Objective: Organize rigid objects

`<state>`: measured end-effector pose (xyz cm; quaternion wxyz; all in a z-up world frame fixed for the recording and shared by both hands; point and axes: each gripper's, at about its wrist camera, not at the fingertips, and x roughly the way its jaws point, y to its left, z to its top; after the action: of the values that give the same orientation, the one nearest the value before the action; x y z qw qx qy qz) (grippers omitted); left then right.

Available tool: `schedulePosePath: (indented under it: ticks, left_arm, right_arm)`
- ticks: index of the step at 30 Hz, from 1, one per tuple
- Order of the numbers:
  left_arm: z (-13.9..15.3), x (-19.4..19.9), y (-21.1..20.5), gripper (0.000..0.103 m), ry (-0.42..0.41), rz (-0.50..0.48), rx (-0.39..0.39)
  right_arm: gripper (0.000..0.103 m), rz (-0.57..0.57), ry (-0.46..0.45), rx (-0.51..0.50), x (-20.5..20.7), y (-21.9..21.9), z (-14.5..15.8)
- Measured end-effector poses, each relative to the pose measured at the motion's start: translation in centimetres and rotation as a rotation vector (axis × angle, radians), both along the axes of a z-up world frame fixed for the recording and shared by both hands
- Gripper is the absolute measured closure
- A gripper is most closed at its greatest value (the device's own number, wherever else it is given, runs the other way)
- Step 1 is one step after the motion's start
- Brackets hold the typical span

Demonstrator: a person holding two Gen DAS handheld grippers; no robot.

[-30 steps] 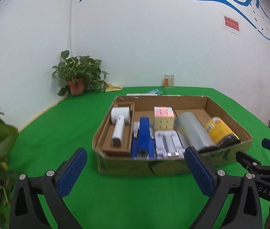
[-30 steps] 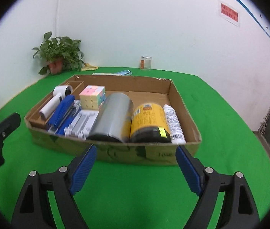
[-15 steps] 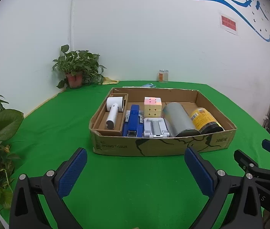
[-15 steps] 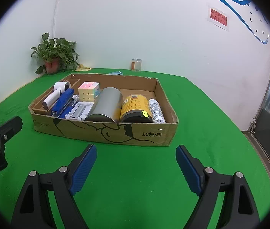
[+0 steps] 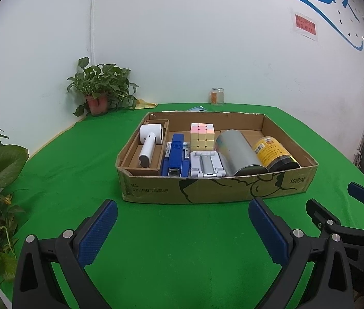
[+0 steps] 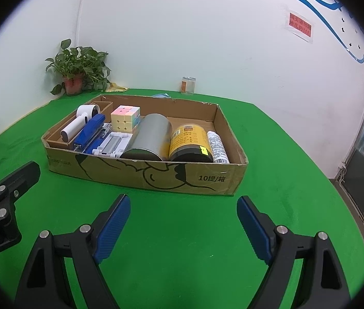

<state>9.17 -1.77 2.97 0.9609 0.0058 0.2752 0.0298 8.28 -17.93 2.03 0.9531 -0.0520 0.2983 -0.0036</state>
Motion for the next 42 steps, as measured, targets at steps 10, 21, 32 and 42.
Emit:
schedulePosePath:
  ticks: [10, 21, 32, 42]
  left_arm:
    - [-0.3, 1.1, 0.0, 0.0, 0.02, -0.008, 0.0]
    - [-0.6, 1.7, -0.2, 0.0, 0.031, -0.016, 0.004]
    - [-1.5, 2.4, -0.1, 0.0, 0.056, -0.022, 0.008]
    - [-1.8, 2.9, -0.5, 0.0, 0.063, -0.041, 0.012]
  right_arm:
    - [0.018, -0.016, 0.004, -0.012, 0.4, -0.8, -0.1]
    - [0.018, -0.009, 0.026, -0.003, 0.8, -1.0, -0.6]
    - [0.018, -0.001, 0.05, 0.003, 0.9, -0.9, -1.3]
    - [0.018, 0.01, 0.038, -0.024, 0.6, -0.5, -1.3]
